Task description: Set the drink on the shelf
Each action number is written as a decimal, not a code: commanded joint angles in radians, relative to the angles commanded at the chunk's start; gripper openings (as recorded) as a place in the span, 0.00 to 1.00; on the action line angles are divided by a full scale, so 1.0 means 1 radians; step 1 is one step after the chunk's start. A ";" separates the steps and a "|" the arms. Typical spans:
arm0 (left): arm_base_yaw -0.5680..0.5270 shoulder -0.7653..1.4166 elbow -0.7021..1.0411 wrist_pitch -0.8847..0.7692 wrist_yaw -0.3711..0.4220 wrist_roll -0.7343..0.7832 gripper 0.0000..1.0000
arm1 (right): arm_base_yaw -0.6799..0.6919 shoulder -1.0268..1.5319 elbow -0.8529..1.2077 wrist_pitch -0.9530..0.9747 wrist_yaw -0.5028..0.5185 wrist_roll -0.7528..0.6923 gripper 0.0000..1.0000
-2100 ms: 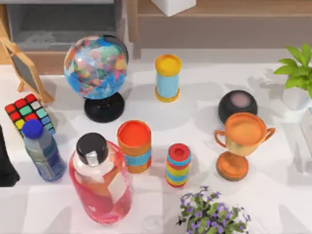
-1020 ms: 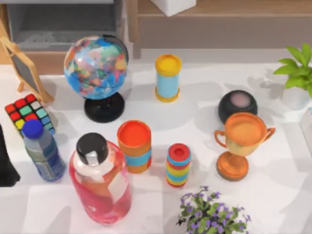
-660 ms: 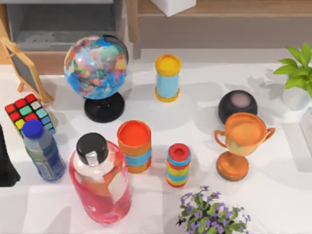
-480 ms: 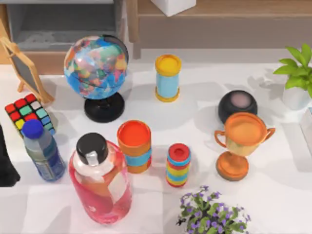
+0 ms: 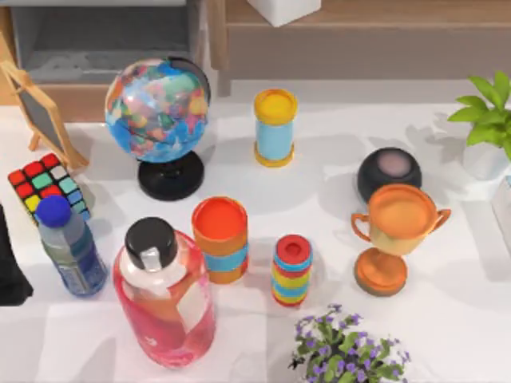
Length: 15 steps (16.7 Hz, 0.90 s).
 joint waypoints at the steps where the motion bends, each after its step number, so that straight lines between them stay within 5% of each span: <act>1: 0.000 0.000 0.000 0.000 0.000 0.000 1.00 | 0.028 0.039 0.027 0.016 0.027 0.010 1.00; 6: 0.000 0.000 0.000 0.000 0.000 0.000 1.00 | 0.168 0.209 0.152 0.084 0.166 0.054 1.00; 10: 0.000 0.000 0.000 0.000 0.000 0.000 1.00 | 0.176 0.217 0.160 0.088 0.174 0.056 1.00; 15: 0.000 0.000 0.000 0.000 0.000 0.000 1.00 | 0.176 0.217 0.160 0.088 0.174 0.056 0.62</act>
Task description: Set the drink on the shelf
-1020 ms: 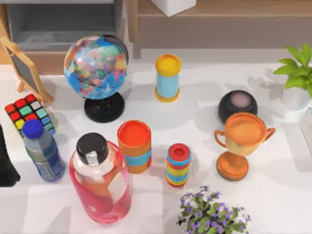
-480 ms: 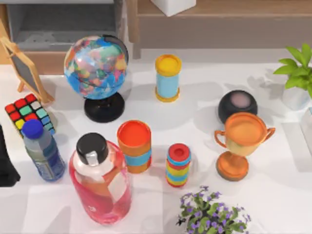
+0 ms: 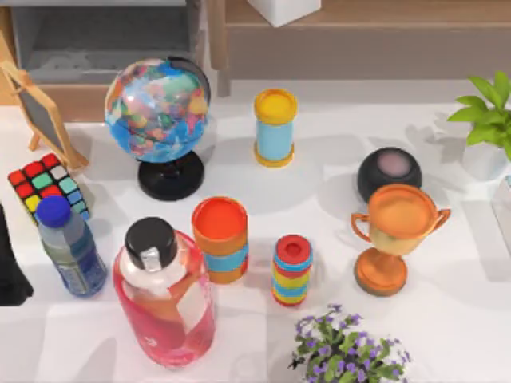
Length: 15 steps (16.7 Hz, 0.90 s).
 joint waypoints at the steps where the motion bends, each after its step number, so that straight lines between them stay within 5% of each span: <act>1: 0.000 0.000 0.000 0.000 0.000 0.000 1.00 | 0.000 0.000 0.000 0.000 0.000 0.000 0.55; 8: 0.000 0.000 0.000 0.000 0.000 0.000 1.00 | 0.000 0.000 0.000 0.000 0.000 0.000 0.02; 15: 0.000 0.000 0.000 0.000 0.000 0.000 1.00 | 0.000 0.000 0.000 0.000 0.000 0.000 0.00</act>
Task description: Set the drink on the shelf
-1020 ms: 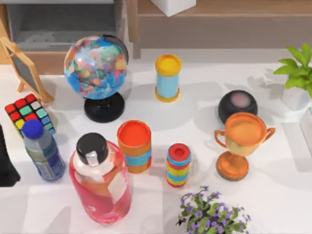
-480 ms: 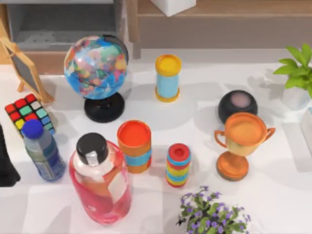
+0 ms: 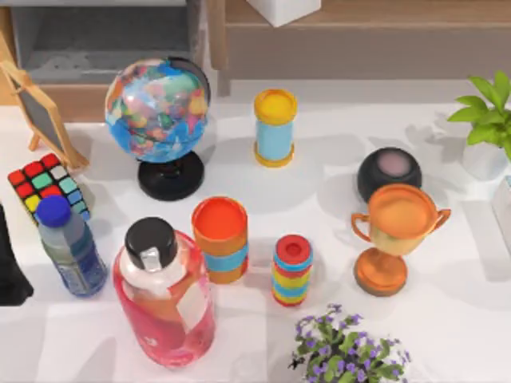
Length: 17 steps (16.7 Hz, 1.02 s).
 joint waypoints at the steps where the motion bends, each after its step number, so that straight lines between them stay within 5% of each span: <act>1: 0.000 0.000 0.000 0.000 0.000 0.000 1.00 | 0.000 0.000 0.000 0.000 0.000 0.000 0.00; 17: 0.000 0.000 0.000 0.000 0.000 0.000 1.00 | -0.004 -0.088 0.049 -0.054 0.015 -0.004 0.00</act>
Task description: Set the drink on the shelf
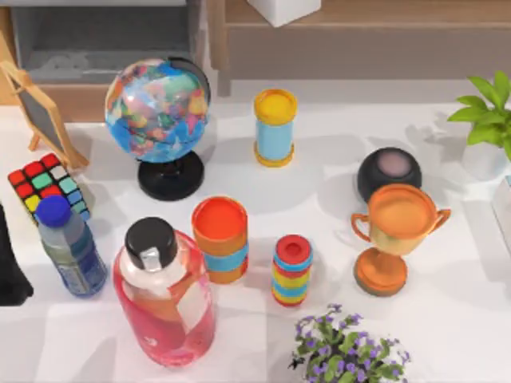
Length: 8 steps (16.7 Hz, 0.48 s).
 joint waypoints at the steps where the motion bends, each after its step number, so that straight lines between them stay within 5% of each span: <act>1: 0.000 0.000 0.000 0.000 0.000 0.000 1.00 | 0.000 -0.008 0.025 -0.008 0.012 -0.004 0.00; 8: 0.000 0.000 0.000 0.000 0.000 0.000 1.00 | 0.066 -0.035 0.282 -0.193 0.183 -0.013 0.00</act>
